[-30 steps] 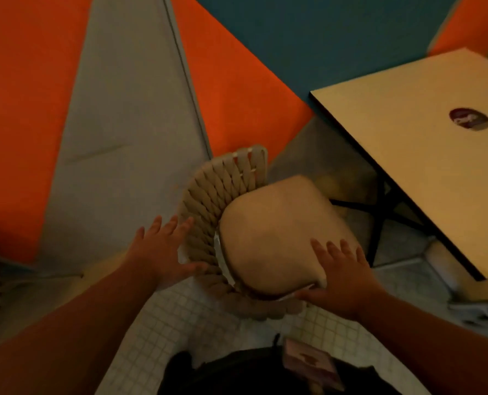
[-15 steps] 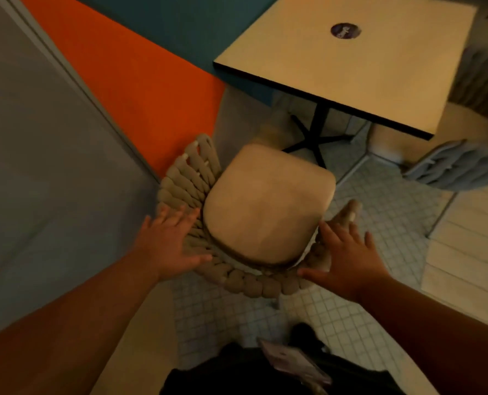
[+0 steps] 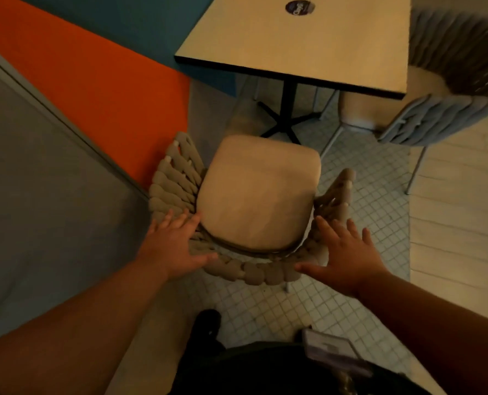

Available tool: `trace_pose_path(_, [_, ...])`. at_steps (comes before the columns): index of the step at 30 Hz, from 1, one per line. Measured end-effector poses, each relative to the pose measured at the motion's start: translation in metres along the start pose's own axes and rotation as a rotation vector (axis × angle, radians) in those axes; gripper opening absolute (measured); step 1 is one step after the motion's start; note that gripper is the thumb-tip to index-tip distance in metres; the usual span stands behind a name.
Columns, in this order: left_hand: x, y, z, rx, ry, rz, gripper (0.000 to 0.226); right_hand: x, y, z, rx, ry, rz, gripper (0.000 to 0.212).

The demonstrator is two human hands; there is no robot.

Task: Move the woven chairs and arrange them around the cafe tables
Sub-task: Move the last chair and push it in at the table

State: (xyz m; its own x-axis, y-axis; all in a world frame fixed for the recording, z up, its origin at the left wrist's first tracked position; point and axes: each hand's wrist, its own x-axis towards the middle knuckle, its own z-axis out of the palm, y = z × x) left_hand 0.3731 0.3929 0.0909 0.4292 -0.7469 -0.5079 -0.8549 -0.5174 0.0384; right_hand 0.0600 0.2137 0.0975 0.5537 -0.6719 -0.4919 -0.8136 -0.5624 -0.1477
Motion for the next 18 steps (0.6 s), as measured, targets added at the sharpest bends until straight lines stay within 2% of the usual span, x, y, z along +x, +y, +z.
trace_pose_path(7, [0.046, -0.054, -0.005, 0.102, 0.007, 0.153, 0.115, 0.016, -0.058, 0.032, 0.074, 0.007, 0.173, 0.140])
trace_pose_path(11, [0.065, -0.066, 0.000, 0.026, 0.012, 0.080, 0.113, 0.029, -0.070, 0.045, 0.132, -0.002, 0.236, 0.135])
trace_pose_path(13, [0.076, -0.066, 0.008, -0.200, 0.050, -0.137, 0.114, 0.040, -0.067, 0.049, 0.186, 0.012, 0.305, 0.131])
trace_pose_path(15, [0.085, -0.059, 0.016, -0.581, 0.077, -0.415, 0.121, 0.050, -0.062, 0.056, 0.272, 0.024, 0.429, 0.123])
trace_pose_path(17, [0.100, -0.055, 0.030, -0.944, 0.127, -0.515, 0.120, 0.061, -0.057, 0.062, 0.460, 0.091, 0.583, 0.125])
trace_pose_path(18, [0.105, -0.054, 0.039, -1.014, 0.160, -0.511, 0.115, 0.067, -0.053, 0.068, 0.619, 0.134, 0.671, 0.127])
